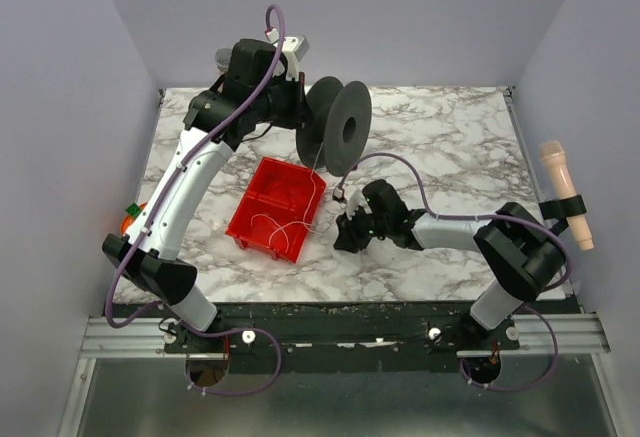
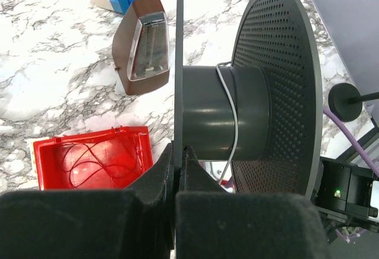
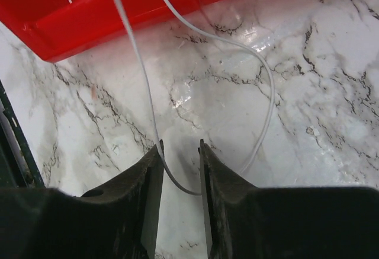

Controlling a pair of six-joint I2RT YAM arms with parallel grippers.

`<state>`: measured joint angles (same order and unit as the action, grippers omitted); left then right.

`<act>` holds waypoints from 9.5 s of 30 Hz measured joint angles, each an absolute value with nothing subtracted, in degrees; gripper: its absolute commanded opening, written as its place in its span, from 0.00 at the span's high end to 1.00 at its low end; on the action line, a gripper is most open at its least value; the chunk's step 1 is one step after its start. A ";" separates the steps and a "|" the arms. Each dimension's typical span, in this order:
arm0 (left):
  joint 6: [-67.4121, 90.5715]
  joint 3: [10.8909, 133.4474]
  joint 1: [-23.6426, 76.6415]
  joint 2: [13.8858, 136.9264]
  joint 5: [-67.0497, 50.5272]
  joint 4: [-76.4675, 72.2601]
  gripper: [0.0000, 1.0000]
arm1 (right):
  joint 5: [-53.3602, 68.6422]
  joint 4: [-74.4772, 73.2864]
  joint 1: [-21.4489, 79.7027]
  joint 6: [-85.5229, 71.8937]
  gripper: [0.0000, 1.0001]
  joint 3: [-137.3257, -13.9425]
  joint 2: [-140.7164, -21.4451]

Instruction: Wrap the cables

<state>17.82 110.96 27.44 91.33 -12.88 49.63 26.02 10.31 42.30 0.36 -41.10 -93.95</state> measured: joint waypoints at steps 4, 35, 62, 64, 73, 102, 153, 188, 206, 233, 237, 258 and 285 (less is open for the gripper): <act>17.56 110.93 27.49 91.09 -12.86 49.63 1.00 | 24.03 11.88 42.30 -1.39 0.65 -40.75 -93.93; 4.71 100.22 27.44 88.42 -17.32 58.72 1.00 | 29.93 2.70 23.24 -4.75 0.99 -41.19 -79.09; 14.66 102.65 23.66 88.47 -11.53 39.09 1.00 | 51.03 -4.95 24.32 -4.36 0.99 -41.10 -73.63; 14.63 102.63 23.57 88.71 -11.05 39.07 1.00 | 50.65 -5.10 24.12 -4.84 0.99 -41.10 -72.49; 13.52 101.54 21.19 88.62 -9.87 39.27 1.00 | 47.18 -5.50 14.52 -8.45 0.99 -41.30 -71.96; -2.68 87.77 34.57 87.59 -5.58 48.53 1.00 | 41.39 -18.46 16.95 -8.64 0.99 -67.66 -79.83; 17.89 114.83 30.46 95.07 3.75 41.91 1.00 | 34.96 -0.73 37.06 -28.84 0.78 -66.89 -81.73; 20.12 112.99 28.08 90.26 -4.97 46.48 1.00 | 27.24 27.75 37.04 -13.50 0.27 -34.46 -73.38; 16.71 108.77 27.83 87.22 -8.67 47.44 1.00 | 24.64 14.98 32.03 -10.15 0.20 -38.13 -50.48; 18.22 121.43 27.70 85.54 -8.84 52.95 1.00 | 15.86 5.19 35.68 -10.87 0.25 -59.05 -102.24; 17.87 121.40 27.70 85.52 -8.86 52.95 1.00 | 14.94 0.40 35.68 -9.04 0.25 -64.86 -107.24; 17.15 121.40 27.70 85.54 -9.85 52.97 1.00 | 14.72 -3.46 37.67 -5.39 0.83 -72.53 -115.20; 13.06 112.62 27.70 83.09 -15.16 54.59 1.00 | 19.42 5.41 23.68 -19.92 0.99 -47.22 -83.85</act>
